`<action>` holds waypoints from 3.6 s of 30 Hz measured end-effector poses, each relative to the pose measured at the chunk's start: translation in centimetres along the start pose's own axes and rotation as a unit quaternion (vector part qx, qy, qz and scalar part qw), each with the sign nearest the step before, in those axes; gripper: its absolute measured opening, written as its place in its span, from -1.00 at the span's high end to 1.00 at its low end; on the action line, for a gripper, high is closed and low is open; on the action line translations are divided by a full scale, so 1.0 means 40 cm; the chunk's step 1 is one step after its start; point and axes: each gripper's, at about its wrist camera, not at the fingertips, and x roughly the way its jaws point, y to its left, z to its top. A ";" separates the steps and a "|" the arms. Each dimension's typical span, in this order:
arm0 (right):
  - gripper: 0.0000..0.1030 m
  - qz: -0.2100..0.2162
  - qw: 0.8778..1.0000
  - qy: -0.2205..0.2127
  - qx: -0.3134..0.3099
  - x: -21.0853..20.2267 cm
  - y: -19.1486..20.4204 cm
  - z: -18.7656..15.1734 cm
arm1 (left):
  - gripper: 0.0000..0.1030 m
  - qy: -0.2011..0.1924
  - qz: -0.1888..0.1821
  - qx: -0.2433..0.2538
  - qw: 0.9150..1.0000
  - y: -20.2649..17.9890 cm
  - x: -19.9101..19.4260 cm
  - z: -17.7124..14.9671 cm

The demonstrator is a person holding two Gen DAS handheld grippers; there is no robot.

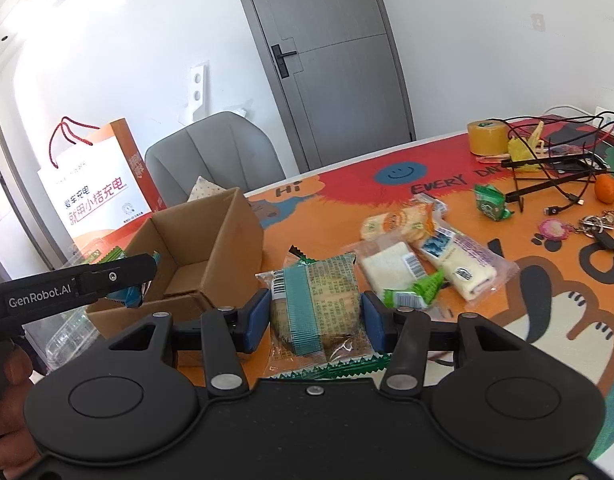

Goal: Organize snacks
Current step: 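Carry both snacks over the cardboard box and open both tools to drop them, then grasp the blue candy with the left tool while the right tool grasps the purple bun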

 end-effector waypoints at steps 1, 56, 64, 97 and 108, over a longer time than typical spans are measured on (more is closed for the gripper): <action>0.04 0.001 1.000 -0.003 -0.001 0.002 0.009 0.002 | 0.32 -0.001 0.002 -0.002 1.000 0.007 -0.002 0.003; -0.70 0.015 1.000 -0.018 0.009 0.087 0.154 0.069 | -0.92 0.026 0.051 -0.072 0.996 0.164 0.026 0.043; -0.81 -0.009 1.000 -0.024 0.019 0.029 0.081 0.057 | -0.92 0.029 0.030 -0.068 0.997 0.106 0.019 0.033; -0.41 -0.062 0.995 -0.001 0.080 -0.031 -0.176 -0.013 | -0.23 0.060 -0.085 -0.007 0.994 -0.147 0.104 -0.004; -0.26 -0.060 0.994 0.039 0.086 0.034 -0.206 -0.045 | -0.06 0.095 -0.088 0.005 0.992 -0.188 0.192 -0.040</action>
